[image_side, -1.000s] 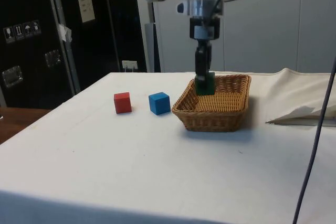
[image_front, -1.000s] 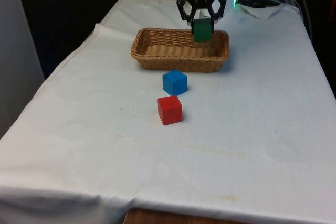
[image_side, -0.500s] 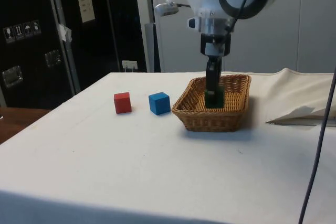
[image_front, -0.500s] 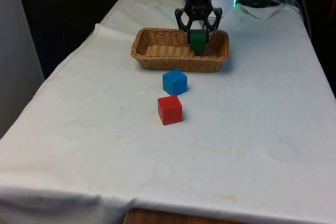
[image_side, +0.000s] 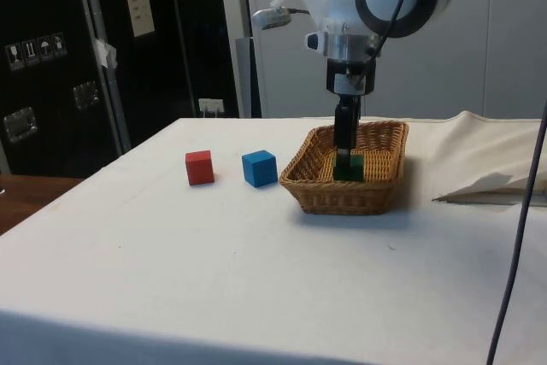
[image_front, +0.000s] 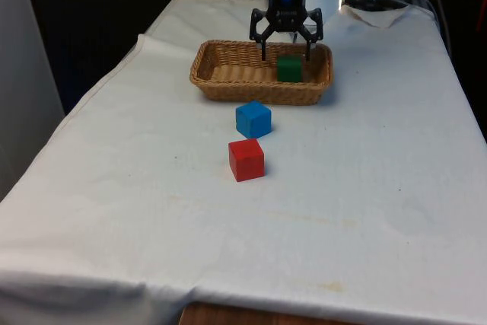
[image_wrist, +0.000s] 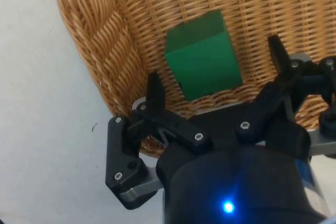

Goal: Pick up exactly two blocks and place them into the basket.

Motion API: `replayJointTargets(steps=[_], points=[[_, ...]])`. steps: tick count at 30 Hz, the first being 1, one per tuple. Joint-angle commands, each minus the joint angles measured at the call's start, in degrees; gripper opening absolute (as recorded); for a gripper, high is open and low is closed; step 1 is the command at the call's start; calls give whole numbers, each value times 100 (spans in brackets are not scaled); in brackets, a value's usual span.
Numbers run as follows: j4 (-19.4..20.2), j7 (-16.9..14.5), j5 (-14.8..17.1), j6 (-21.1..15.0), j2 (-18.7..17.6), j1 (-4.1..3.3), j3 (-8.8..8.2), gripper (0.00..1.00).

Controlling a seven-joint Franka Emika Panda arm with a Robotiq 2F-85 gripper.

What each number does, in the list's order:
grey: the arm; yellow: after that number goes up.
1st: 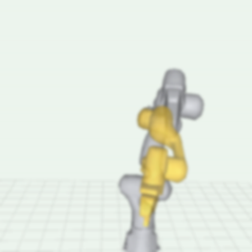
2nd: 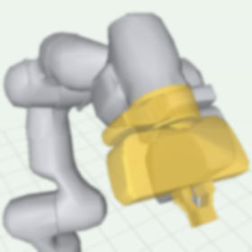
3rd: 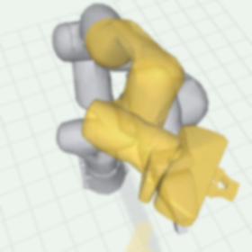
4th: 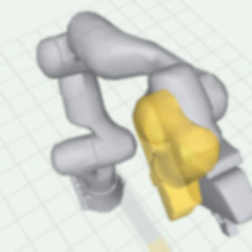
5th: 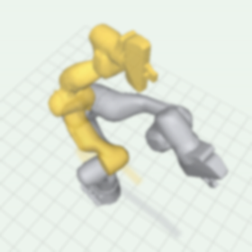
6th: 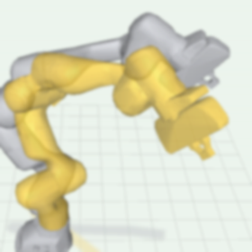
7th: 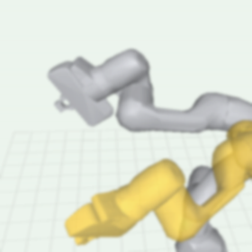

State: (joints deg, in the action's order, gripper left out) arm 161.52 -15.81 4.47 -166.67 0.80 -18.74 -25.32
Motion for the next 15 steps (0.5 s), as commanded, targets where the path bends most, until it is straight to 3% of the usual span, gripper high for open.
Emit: replayJointTargets(steps=[1, 4, 6, 10, 11, 12, 15], points=[[52, -69, 126, -17, 97, -23, 17, 100], [0, 0, 0, 0, 0, 0, 0, 100], [40, -63, 97, -6, 97, -17, 11, 100], [-23, -17, -46, 92, 195, 40, -40, 100], [-29, -17, 0, 29, 143, 11, -34, 100], [-34, -17, -86, 143, 264, 57, -69, 100], [-57, -29, -138, 264, 401, 80, -115, 100]])
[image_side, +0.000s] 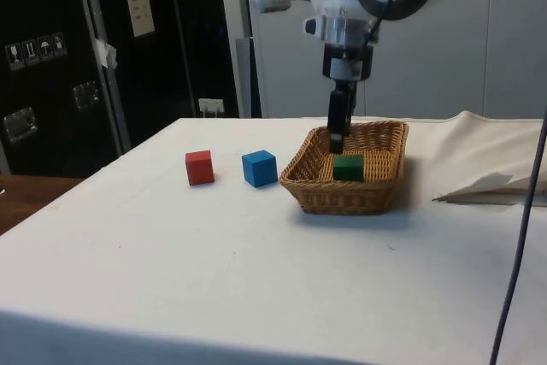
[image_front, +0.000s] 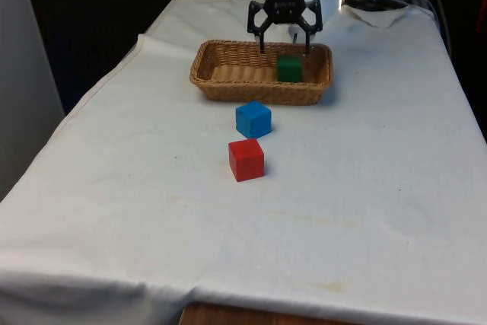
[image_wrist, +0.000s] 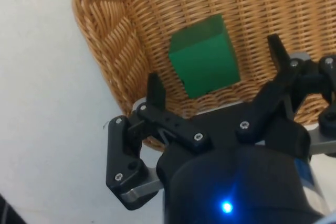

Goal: Pick up exactly two blocks and place them into the basket.

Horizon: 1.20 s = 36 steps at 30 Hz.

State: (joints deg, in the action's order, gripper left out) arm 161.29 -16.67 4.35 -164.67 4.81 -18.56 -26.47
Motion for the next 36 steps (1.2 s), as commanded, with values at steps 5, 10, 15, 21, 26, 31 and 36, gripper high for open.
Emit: replayJointTargets(steps=[5, 10, 15, 21, 26, 31, 36], points=[[-63, -40, -34, 246, 298, 6, -63, 100], [-315, 0, -57, 464, 246, 6, -40, 100], [-579, -46, 57, 544, 69, -46, -6, 100], [-894, -23, 57, 539, -246, -17, 57, 100], [-1324, -69, 241, 693, -556, -40, 132, 100], [-1576, -69, 269, 745, -756, -34, 160, 100], [-1971, -115, 355, 837, -1106, -11, 189, 100]])
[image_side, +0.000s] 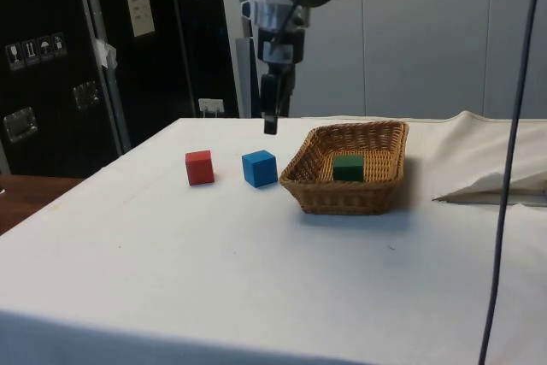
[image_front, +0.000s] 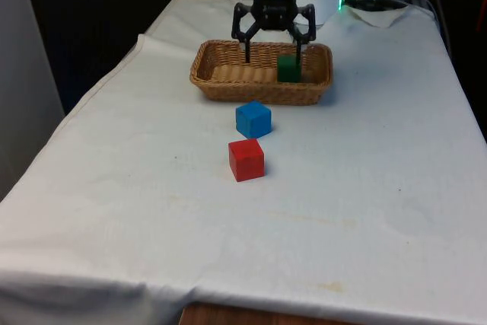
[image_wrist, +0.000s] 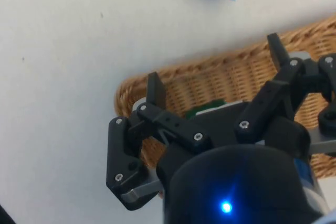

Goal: Pick up exactly two blocks and place them into the basket.

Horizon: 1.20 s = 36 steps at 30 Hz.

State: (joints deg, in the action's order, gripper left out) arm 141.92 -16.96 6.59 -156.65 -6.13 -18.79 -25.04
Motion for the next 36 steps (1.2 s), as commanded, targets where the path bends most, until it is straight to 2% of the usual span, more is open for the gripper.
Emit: replayJointTargets(steps=[1, 2, 3, 10, 11, 12, 19, 20, 21, 25, 29, 30, 31, 36], points=[[-97, -97, 143, 40, -74, 17, 46, 100], [-69, 0, 6, 11, -63, 0, 0, 100], [-160, -97, 155, 46, -143, 23, 52, 100], [-670, -281, 395, 23, -779, 103, 74, 100], [-676, -178, 275, 17, -814, 34, -17, 100], [-739, -321, 441, 17, -877, 115, 74, 100], [-1238, -619, 791, 40, -1541, 183, 46, 100], [-1180, -504, 682, 11, -1507, 92, -46, 100], [-1289, -647, 825, 46, -1616, 195, 40, 100], [-1558, -751, 963, 86, -1960, 229, 29, 100], [-1684, -825, 1089, 132, -2126, 241, 29, 100], [-1673, -733, 1008, 109, -2137, 155, -63, 100], [-1719, -854, 1134, 166, -2177, 252, 34, 100], [-1770, -928, 1255, 246, -2240, 269, 52, 100]])
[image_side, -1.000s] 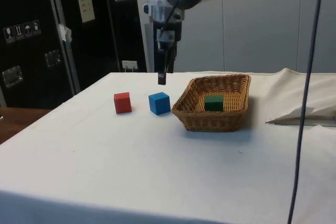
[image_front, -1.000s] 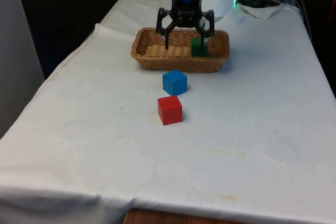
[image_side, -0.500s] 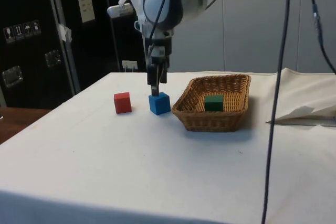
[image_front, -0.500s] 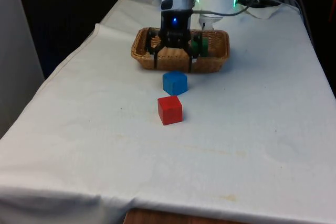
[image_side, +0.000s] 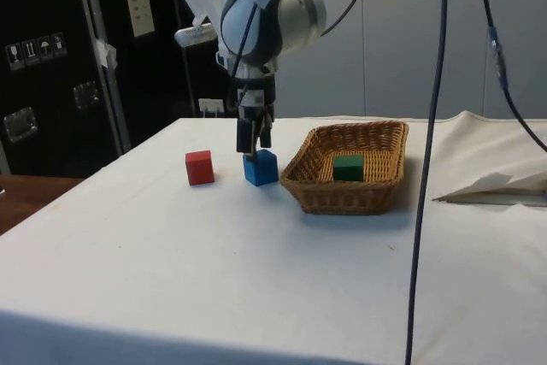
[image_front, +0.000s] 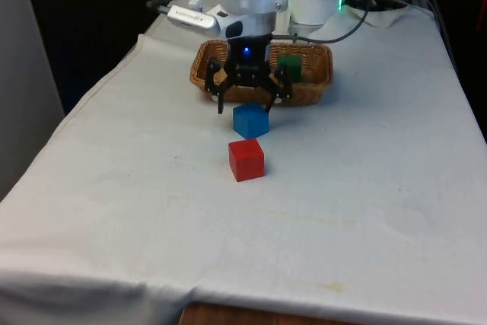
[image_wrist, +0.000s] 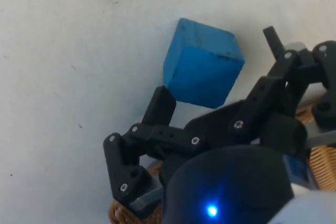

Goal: Pick up exactly two blocks and place them into the basket.

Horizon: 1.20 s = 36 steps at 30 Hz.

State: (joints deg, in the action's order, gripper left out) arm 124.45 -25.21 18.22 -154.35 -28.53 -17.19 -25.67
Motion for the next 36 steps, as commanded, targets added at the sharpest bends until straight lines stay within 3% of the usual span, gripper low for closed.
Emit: replayJointTargets(steps=[1, 3, 4, 5, 11, 12, 13, 20, 21, 22, 23, 30, 31, 32, 36], points=[[-29, -126, 120, 46, 6, 103, 109, 100], [-34, -195, 195, 103, 23, 97, 80, 100], [-29, -115, 126, 57, -11, 11, 0, 100], [-40, -218, 206, 132, 52, 97, 69, 100], [-69, -413, 298, 390, 223, 86, -57, 100], [-74, -350, 246, 367, 189, 34, -115, 100], [-74, -435, 304, 430, 252, 92, -69, 100], [-143, -636, 470, 619, 281, 132, -69, 100], [-166, -665, 510, 642, 264, 126, -69, 100], [-109, -584, 413, 584, 281, 57, -155, 100], [-189, -688, 539, 659, 241, 132, -63, 100], [-401, -945, 848, 785, 29, 126, -40, 100], [-372, -871, 773, 733, 17, 57, -126, 100], [-424, -980, 900, 796, 0, 126, -34, 100], [-516, -1163, 1123, 905, -97, 120, -17, 100]])
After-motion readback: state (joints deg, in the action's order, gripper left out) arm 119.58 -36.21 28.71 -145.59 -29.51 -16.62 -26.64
